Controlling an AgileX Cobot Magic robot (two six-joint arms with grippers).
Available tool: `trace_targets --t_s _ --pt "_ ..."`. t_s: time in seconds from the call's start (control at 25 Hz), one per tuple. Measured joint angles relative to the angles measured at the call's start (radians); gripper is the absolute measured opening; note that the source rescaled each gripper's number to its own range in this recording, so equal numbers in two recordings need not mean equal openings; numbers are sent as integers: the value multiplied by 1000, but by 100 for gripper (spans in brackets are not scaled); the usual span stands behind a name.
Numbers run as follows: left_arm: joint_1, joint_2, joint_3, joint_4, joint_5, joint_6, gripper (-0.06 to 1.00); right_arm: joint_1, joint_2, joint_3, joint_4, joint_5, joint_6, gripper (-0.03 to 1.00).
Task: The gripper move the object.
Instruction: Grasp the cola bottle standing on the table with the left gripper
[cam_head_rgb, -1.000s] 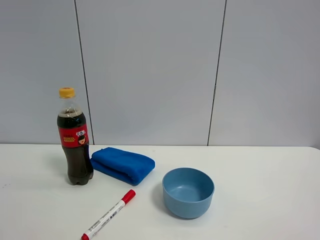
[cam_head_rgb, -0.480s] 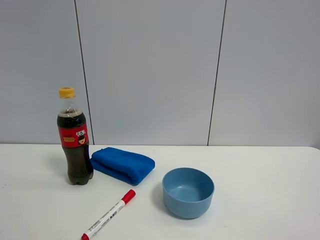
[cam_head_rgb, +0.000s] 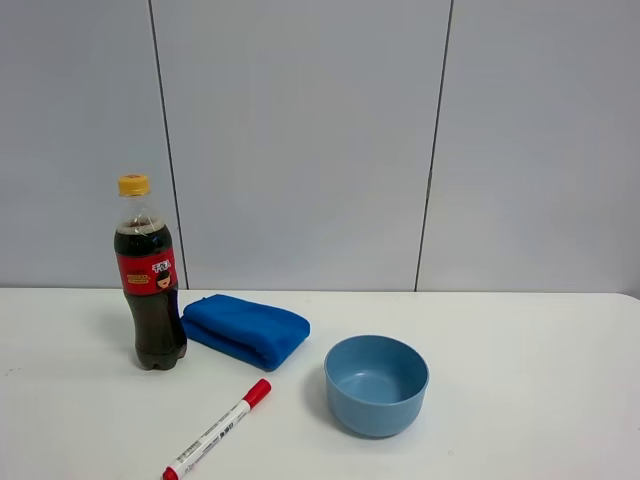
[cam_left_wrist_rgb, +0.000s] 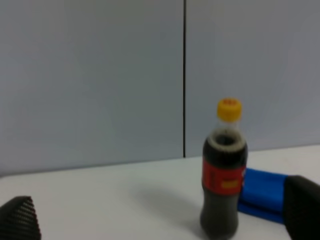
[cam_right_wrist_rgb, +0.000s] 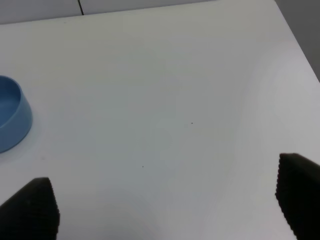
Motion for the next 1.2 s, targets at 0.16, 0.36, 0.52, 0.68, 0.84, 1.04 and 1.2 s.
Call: trace_targets --t_s 0.16,0.36,0.52,0.68,0.84,1.04,1.2 --pt "0 42 55 -2 -103 14 100 0 0 0 0 0 0 100" --pt "0 92 155 6 -178 14 100 0 0 0 0 0 0 100" --pt "-18 126 211 8 -282 14 100 0 0 0 0 0 0 100" --pt "-104 182 248 9 -396 4 100 0 0 0 0 0 0 100" --pt "-228 281 269 9 -503 1 100 0 0 0 0 0 0 100" --pt "-366 456 272 9 -689 -2 100 0 0 0 0 0 0 100" --pt "-436 612 272 9 -830 -4 100 0 0 0 0 0 0 100"
